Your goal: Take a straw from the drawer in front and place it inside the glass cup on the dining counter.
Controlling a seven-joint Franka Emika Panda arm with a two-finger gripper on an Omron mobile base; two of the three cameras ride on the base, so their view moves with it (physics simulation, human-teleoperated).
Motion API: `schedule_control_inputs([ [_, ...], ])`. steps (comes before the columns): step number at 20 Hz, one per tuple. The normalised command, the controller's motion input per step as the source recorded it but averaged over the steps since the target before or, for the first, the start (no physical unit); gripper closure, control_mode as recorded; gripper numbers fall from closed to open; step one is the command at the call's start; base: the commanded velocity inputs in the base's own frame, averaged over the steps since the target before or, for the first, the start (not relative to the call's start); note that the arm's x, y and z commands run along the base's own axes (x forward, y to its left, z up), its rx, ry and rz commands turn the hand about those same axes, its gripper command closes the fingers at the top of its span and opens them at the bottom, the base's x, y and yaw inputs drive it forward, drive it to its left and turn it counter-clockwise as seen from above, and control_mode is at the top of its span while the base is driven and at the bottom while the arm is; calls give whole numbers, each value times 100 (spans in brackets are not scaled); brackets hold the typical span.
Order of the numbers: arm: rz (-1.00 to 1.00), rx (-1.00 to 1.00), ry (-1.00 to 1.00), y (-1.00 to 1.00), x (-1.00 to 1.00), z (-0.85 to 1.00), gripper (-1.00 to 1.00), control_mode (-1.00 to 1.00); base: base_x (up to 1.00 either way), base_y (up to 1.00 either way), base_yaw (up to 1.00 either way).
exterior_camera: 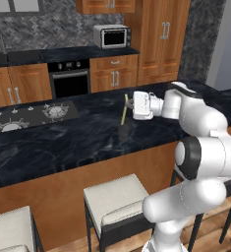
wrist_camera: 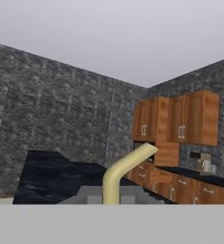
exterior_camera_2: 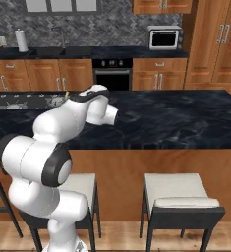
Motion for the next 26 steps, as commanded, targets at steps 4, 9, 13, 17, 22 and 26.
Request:
schedule_control_inputs([
  [4, 0, 0, -6, 0, -2, -17, 100, -100, 0, 0, 0],
  [9, 0, 0, -4, 0, -6, -16, 100, -100, 0, 0, 0],
  [13, 0, 0, -3, 0, 0, -11, 100, -100, 0, 0, 0],
  [17, 0, 0, -3, 0, 0, -7, -100, -100, 0, 0, 0],
  [22, 0, 0, -1, -2, 0, 0, -100, -100, 0, 0, 0],
  [26, 0, -5, 0, -7, -3, 0, -100, -100, 0, 0, 0],
])
